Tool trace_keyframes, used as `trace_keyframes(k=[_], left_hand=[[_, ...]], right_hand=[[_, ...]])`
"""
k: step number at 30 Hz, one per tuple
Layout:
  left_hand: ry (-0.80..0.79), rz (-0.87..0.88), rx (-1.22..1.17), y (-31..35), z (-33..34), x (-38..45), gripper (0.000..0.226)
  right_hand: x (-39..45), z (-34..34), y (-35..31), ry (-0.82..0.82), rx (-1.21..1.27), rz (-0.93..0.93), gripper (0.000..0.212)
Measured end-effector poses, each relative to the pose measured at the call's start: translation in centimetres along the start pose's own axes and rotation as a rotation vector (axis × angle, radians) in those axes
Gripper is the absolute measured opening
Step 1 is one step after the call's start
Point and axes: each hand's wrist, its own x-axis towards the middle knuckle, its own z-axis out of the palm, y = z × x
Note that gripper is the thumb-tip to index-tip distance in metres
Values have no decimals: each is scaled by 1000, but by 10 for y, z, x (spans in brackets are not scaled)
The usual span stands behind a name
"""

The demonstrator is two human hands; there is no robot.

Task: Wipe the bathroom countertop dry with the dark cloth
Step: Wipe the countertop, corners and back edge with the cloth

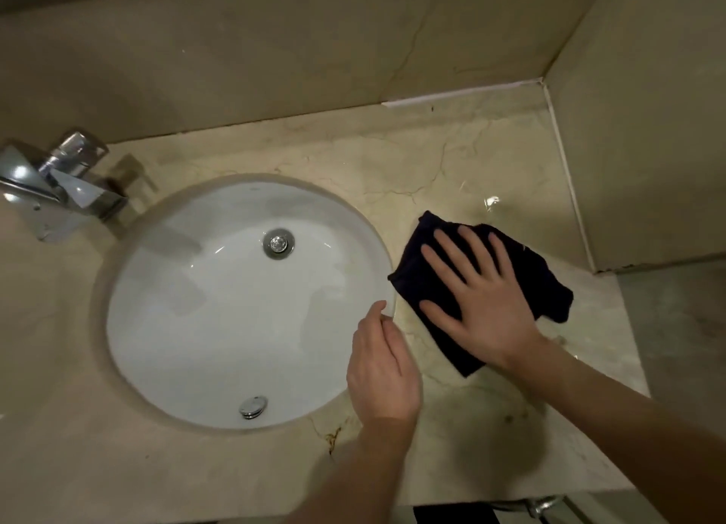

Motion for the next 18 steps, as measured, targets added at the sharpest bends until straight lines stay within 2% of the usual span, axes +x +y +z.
trace_keyframes(k=[4, 7, 12, 15, 18], left_hand=[[58, -8, -27, 1, 0, 1, 46], [64, -35, -11, 3, -2, 2, 45], [36, -53, 18, 1, -2, 2, 45], [49, -31, 25, -3, 0, 2, 32], [63, -31, 44, -6, 4, 4, 31]], right_hand=[[-19, 11, -23, -38, 1, -119, 72], [-10, 7, -22, -42, 4, -117, 65], [68, 7, -13, 9, 1, 34, 57], [140, 7, -11, 25, -9, 85, 59], [189, 12, -22, 66, -10, 182, 62]])
